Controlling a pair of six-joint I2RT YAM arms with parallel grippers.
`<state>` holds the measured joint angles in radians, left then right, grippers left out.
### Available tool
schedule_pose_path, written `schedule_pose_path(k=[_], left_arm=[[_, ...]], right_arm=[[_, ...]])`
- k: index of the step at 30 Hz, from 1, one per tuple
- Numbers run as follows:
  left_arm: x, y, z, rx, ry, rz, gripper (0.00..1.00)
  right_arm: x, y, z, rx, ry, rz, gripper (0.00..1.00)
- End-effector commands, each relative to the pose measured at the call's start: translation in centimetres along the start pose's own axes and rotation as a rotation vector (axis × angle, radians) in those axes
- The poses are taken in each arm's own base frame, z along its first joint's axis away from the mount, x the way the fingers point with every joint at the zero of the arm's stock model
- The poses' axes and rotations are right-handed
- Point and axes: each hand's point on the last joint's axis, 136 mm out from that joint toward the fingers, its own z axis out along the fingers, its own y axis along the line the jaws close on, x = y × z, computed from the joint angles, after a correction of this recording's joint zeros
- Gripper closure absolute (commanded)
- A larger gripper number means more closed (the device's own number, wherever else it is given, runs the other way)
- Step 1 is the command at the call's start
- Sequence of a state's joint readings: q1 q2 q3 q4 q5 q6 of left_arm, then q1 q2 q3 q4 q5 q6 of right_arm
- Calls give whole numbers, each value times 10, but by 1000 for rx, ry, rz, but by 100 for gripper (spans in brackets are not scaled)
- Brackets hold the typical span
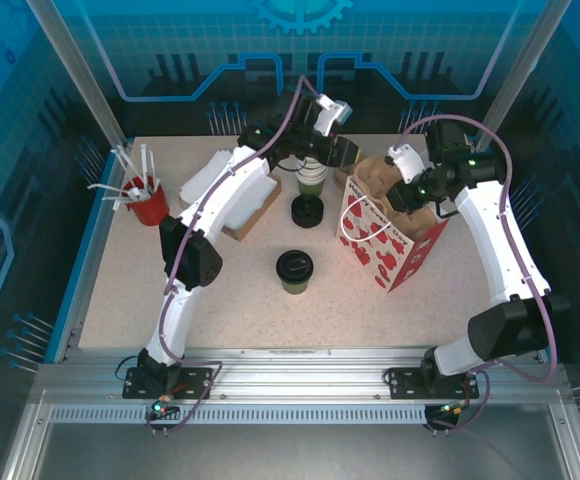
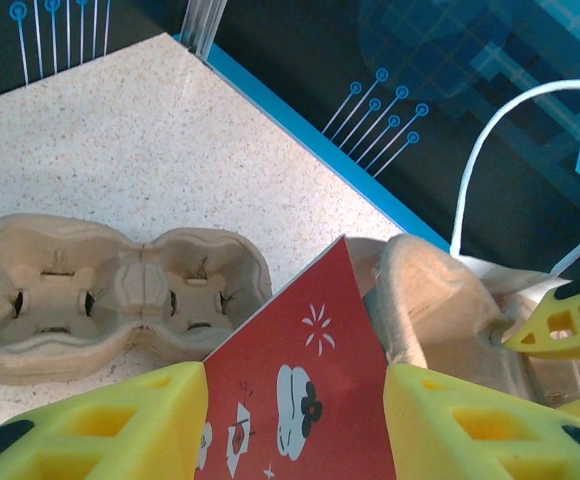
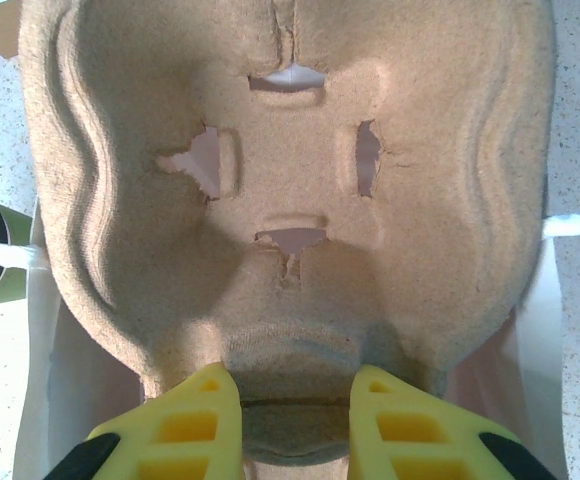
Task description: Pack the takeout coffee
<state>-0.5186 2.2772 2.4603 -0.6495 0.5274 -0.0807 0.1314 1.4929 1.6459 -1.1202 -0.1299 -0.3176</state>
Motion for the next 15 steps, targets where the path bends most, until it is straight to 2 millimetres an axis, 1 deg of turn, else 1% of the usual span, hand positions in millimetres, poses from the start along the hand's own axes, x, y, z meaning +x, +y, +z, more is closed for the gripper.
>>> schedule_pose_path(k=[1,4,7,11,15], left_arm=[[-40,-24,-36,0,-110,48,47],[-39,-27,-40,-3,-99,48,46],[-27,-27,-44,-13,-56,29,45],[-9,-25,-48,-17,-15,-13,45],[2,-32,-55,10,-11,-31,47]], right_arm=[[1,6,-4,-4,22,-1,80],[2,8,-5,-4,24,-1,80],[4,8,-5,0,25,4,80],[7,9,-3,-3,33,5,80],[8,9,-4,1,34,5,80]])
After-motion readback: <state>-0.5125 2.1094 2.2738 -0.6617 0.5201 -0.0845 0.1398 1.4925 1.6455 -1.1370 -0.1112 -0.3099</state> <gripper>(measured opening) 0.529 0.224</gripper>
